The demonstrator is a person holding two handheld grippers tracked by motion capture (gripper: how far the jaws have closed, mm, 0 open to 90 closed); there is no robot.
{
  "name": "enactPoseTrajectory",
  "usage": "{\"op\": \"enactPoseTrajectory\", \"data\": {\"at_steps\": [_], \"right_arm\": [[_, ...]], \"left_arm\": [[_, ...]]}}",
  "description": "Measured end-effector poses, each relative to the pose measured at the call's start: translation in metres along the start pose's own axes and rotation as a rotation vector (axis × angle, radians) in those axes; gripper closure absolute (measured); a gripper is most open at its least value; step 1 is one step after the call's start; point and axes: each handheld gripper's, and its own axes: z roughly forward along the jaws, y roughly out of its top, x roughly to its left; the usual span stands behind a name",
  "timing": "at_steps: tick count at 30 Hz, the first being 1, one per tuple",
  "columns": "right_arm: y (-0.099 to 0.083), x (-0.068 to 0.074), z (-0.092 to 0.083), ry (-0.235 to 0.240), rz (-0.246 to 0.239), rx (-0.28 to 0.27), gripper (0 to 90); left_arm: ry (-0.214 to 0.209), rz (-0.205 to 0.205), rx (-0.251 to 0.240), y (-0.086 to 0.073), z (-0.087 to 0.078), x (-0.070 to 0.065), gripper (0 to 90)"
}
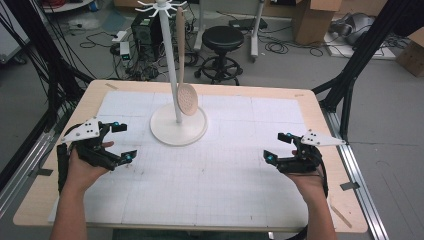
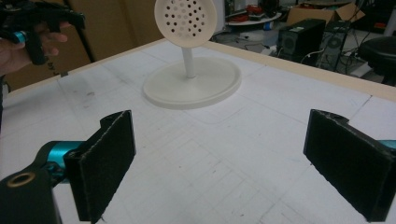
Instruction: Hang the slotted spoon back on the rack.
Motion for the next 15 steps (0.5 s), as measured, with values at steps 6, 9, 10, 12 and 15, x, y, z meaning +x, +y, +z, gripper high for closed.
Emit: {"op": "enactPoseTrajectory", "data": {"at_steps": [6, 9, 10, 12, 15], "right_arm": [[0.0000, 0.0002, 0.0025, 0.006, -0.002, 0.010, 8.4], [0.0001, -0.0001, 0.0013, 0.006, 0.002, 0.007, 8.4], [0.0000, -0.0005, 0.0012, 0.005, 0.003, 0.006, 8.4], [-0.0002, -0.0011, 0.0009, 0.003, 0.004, 0.009, 8.5], [-0.0002, -0.0009, 0.0015, 0.002, 0.001, 0.010, 8.4]], "left_arm": [[0.005, -0.004, 0.002, -0.0007, -0.0006, 0.0005, 1.8], [0.004, -0.003, 0.009, -0.0011, 0.0005, 0.0006, 1.8], [0.004, -0.003, 0.011, -0.0011, 0.0008, 0.0006, 1.8], [0.003, -0.004, 0.013, -0.0014, 0.0012, 0.0006, 1.8], [0.005, -0.004, 0.019, -0.0018, 0.0019, 0.0007, 1.8]]}}
